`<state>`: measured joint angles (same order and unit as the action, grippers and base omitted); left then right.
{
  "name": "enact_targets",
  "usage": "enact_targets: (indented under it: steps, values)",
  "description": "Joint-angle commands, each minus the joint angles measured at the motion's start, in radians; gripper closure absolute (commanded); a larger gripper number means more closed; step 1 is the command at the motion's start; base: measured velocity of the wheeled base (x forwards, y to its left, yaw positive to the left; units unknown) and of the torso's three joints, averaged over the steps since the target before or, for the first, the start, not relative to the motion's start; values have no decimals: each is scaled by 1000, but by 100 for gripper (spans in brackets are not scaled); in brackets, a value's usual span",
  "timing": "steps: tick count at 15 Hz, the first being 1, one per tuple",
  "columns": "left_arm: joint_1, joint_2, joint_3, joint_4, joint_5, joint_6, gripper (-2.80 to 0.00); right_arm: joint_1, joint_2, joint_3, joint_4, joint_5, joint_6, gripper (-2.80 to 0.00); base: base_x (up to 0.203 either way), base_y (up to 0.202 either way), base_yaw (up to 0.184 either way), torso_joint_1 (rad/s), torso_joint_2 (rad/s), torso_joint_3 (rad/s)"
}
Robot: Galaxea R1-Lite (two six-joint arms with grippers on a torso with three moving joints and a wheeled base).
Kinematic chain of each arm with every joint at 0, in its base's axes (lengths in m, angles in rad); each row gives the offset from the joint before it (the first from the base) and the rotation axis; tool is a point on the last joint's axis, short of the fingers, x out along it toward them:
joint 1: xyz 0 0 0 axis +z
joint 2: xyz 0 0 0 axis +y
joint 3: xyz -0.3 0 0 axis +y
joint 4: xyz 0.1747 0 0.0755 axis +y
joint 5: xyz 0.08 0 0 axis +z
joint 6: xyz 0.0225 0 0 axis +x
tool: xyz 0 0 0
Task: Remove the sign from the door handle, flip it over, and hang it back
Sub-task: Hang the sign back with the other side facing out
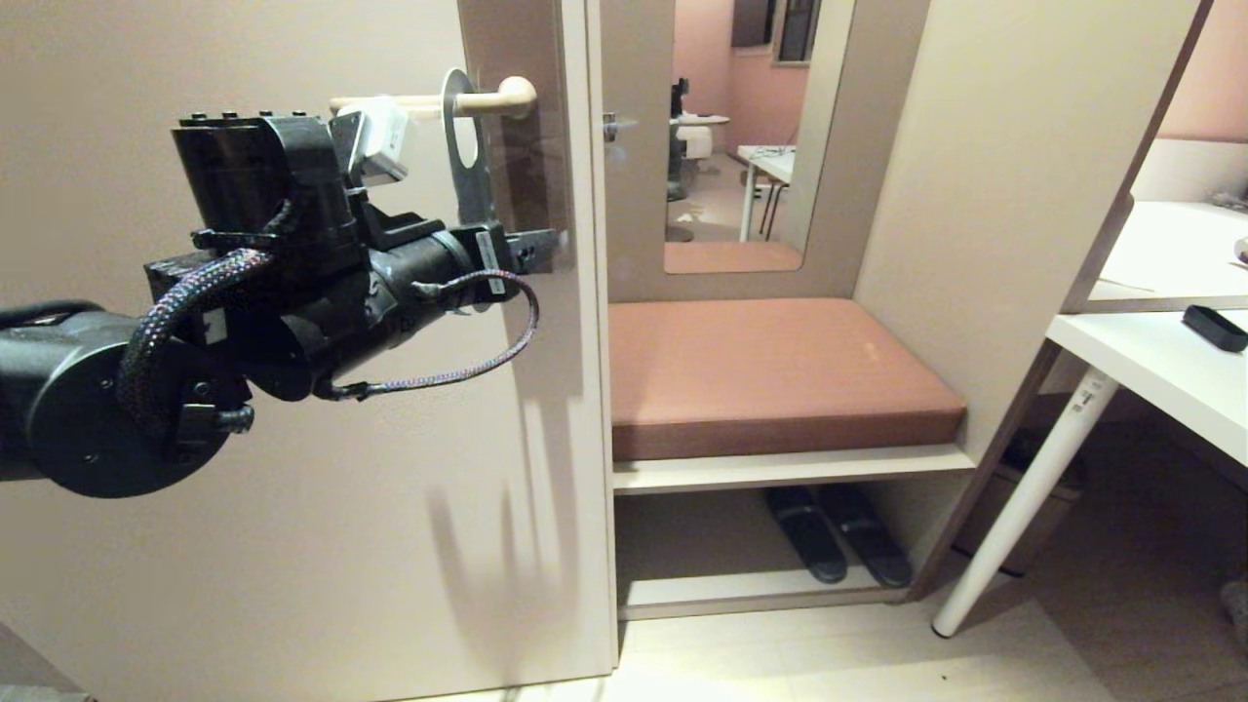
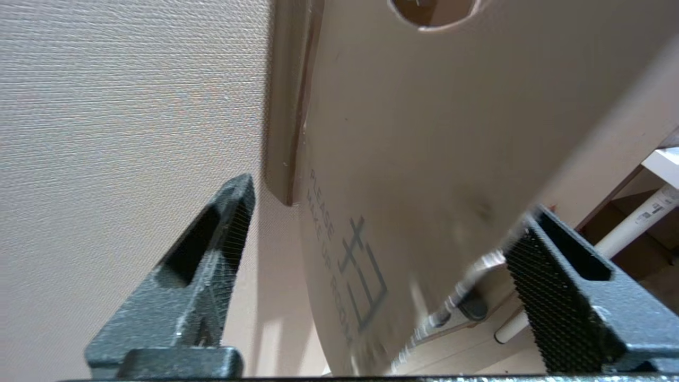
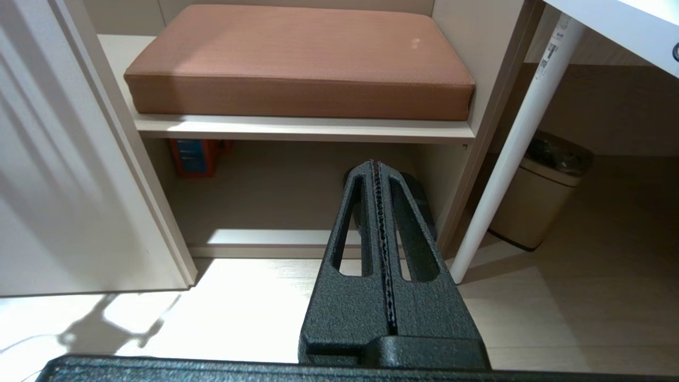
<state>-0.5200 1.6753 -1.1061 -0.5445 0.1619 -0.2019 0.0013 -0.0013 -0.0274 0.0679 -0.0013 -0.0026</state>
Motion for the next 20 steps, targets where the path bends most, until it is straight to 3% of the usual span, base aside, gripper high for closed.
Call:
enact_targets:
  steps: [1,11,20]
  values:
    - [0,-37,23,-3,1,-1,-280,0,1,0,1,0,0,0,0,0,0,0,0,0]
    - [-14,-290,265,-2,1,28,-280,0,1,-1,0,0,0,0,0,0,0,0,0,0]
    - [-12,-391,330,0,-1,49,-280,0,1,0,1,0,0,0,0,0,0,0,0,0]
